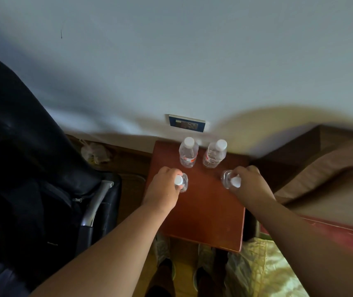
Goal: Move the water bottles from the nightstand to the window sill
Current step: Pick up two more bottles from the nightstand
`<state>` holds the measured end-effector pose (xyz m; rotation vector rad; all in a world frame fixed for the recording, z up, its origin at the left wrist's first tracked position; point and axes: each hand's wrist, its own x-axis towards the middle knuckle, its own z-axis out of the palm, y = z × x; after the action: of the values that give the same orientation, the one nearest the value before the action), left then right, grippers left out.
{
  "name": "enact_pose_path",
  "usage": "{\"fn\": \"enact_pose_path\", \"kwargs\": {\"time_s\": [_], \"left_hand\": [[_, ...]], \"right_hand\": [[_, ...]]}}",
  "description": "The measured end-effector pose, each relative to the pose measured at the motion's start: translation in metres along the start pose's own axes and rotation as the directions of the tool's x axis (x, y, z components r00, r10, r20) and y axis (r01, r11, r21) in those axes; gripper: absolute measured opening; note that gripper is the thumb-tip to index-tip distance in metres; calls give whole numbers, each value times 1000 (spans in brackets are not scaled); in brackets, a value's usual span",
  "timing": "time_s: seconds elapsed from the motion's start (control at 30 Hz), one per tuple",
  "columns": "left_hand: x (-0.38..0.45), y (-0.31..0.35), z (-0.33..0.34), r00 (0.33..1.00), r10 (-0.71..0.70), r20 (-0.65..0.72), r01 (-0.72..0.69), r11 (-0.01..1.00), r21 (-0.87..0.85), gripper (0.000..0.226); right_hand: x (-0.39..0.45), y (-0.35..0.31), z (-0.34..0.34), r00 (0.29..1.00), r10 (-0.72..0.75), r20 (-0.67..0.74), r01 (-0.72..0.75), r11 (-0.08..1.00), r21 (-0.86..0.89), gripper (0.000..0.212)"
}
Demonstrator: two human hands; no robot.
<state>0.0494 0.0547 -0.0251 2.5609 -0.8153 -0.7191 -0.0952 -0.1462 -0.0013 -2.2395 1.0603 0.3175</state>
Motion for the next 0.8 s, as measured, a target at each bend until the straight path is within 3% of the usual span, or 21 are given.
{"fn": "enact_pose_path", "kwargs": {"time_s": [0.23, 0.47, 0.57, 0.8], "left_hand": [[-5, 3, 8, 1000, 19, 10, -18, 998, -62, 32], [-9, 0, 18, 1000, -15, 3, 16, 993, -118, 36], [-8, -6, 23, 1000, -5, 6, 5, 994, -109, 41], [-9, -25, 37, 999, -27, 29, 30, 992, -124, 69]], "right_hand": [[-11, -6, 27, 994, -44, 99, 38, 997, 62, 28], [-14, 1, 52, 999, -17, 36, 13, 994, 104, 34], [-12, 12, 59, 998, -5, 55, 2, 998, 62, 47], [-3, 33, 71, 992, 8, 125, -26, 990, 140, 77]]}}
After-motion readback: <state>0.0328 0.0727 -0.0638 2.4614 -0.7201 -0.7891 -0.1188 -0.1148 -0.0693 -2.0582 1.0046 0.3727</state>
